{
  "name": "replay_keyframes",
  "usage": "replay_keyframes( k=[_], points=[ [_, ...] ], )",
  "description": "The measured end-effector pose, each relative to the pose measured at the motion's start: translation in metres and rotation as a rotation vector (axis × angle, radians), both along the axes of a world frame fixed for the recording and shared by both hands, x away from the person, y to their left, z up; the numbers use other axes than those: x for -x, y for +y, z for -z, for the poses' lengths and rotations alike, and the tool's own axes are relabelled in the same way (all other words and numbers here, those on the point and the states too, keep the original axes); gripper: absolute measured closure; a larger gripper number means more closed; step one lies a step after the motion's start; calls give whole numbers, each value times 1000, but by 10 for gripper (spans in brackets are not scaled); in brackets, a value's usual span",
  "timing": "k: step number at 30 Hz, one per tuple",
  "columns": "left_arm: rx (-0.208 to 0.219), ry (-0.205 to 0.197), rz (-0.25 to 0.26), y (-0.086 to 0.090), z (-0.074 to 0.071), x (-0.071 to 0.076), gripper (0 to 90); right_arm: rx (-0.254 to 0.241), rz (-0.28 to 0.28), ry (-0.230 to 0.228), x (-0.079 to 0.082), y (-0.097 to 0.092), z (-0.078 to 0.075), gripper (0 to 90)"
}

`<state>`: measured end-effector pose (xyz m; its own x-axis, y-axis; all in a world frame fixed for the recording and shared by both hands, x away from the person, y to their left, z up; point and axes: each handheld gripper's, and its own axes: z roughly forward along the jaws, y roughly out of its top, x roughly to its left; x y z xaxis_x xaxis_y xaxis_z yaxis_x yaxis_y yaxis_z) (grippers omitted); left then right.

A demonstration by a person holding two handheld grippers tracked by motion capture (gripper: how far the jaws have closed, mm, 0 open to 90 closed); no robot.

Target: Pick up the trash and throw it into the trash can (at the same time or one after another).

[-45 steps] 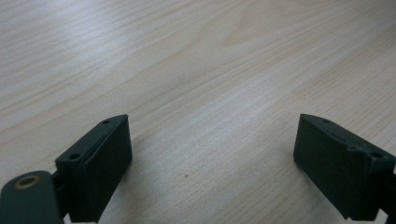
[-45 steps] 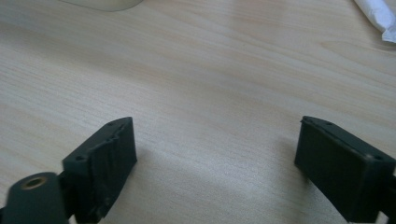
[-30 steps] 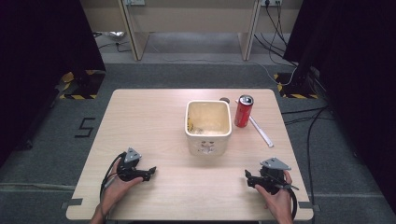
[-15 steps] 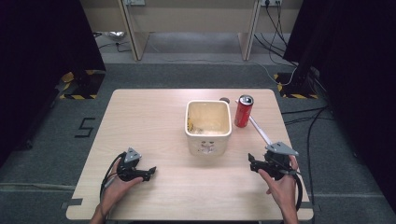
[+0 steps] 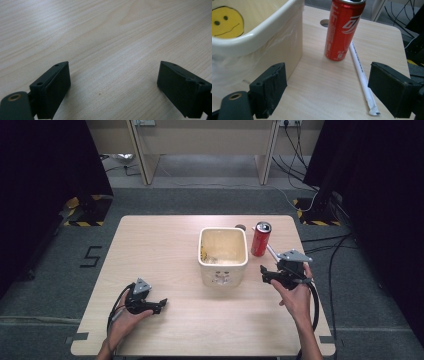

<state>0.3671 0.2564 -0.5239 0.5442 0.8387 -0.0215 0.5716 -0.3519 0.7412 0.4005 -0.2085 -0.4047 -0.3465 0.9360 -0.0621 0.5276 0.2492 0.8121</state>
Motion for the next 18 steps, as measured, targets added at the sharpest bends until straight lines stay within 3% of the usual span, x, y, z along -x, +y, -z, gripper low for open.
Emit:
replay_keyframes(
  k=[9, 18],
  points=[
    [0, 0, 0, 0, 0, 0, 107, -4, 32, 0, -36, -5, -2, 157],
    [0, 0, 0, 0, 0, 0, 107, -12, 44, -4, -53, -10, -4, 157]
  ],
)
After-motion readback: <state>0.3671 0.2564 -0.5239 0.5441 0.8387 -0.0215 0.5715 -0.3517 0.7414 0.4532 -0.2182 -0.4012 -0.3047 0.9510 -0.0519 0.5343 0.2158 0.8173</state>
